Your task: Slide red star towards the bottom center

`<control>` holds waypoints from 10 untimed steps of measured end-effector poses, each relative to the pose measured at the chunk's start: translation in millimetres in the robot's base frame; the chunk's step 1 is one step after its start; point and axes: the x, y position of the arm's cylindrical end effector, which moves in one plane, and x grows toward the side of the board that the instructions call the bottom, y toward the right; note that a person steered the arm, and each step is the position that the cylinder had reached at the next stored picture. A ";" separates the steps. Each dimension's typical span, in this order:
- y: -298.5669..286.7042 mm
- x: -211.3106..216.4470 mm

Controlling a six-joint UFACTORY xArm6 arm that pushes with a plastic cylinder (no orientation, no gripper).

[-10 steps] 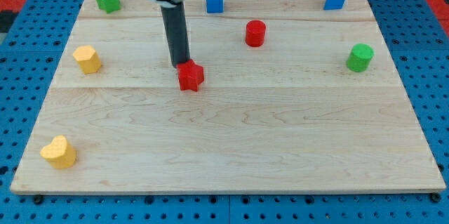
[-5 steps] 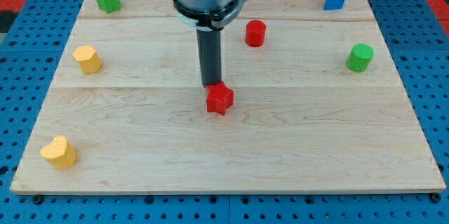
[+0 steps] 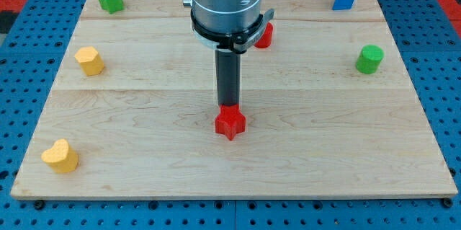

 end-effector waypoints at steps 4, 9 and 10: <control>25.0 13.0; 16.8 45.1; 12.4 45.3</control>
